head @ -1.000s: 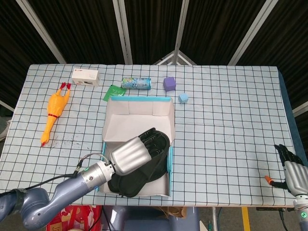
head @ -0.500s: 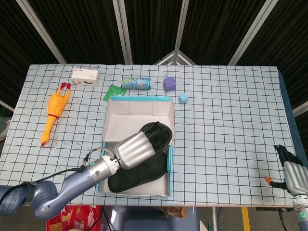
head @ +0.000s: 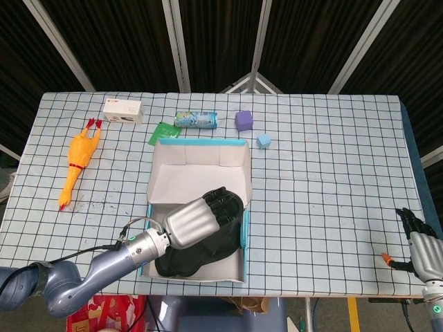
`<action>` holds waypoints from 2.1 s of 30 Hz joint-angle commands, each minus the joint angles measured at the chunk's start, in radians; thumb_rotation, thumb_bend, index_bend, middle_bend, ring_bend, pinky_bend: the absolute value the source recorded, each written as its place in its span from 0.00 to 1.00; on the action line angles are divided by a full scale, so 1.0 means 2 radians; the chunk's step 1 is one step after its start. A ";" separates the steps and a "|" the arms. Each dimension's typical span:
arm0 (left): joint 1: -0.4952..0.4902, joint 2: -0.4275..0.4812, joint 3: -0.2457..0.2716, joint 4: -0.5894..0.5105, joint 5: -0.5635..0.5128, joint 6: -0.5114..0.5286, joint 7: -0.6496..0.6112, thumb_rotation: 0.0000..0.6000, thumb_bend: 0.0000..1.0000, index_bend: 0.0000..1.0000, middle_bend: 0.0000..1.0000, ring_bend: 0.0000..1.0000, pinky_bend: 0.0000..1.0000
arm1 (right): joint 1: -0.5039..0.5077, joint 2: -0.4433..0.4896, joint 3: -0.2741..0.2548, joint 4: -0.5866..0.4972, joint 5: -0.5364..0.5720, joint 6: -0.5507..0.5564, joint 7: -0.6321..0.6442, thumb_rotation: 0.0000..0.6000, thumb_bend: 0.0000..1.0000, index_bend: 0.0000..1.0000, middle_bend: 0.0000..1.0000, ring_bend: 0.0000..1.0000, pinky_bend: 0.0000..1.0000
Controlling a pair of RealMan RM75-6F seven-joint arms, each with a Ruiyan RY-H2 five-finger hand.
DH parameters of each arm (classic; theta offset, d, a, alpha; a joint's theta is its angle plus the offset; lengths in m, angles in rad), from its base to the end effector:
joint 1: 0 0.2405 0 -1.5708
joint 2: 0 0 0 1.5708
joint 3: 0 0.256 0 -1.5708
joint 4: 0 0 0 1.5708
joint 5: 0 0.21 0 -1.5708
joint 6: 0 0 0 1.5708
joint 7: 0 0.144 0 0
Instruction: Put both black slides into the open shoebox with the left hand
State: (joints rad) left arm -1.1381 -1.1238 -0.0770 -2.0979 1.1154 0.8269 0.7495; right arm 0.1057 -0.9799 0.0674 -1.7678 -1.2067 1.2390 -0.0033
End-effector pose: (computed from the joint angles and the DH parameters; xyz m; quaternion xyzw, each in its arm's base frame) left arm 0.0019 0.2753 0.0483 -0.9067 -0.0669 -0.3214 0.2648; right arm -0.3336 -0.1808 0.1721 0.5401 -0.5187 0.2905 0.5957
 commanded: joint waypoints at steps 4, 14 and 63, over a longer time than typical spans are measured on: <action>0.002 -0.015 0.013 0.018 0.001 -0.012 -0.010 1.00 0.52 0.20 0.47 0.00 0.00 | -0.002 -0.002 -0.001 0.000 -0.001 0.003 -0.002 1.00 0.24 0.00 0.02 0.10 0.13; -0.002 -0.050 0.025 0.046 0.009 -0.022 -0.013 1.00 0.52 0.19 0.46 0.00 0.00 | -0.001 -0.001 0.001 0.000 0.003 0.002 -0.002 1.00 0.24 0.00 0.02 0.10 0.13; 0.049 -0.204 0.074 0.235 0.201 0.020 -0.113 1.00 0.53 0.20 0.40 0.03 0.21 | 0.001 0.000 0.001 0.000 0.006 -0.003 -0.003 1.00 0.25 0.00 0.02 0.10 0.13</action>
State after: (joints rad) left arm -1.0502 -1.5181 0.0635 -1.6428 1.4996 0.8532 0.5357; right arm 0.1080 -0.9806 0.0700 -1.7679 -1.1951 1.2337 -0.0090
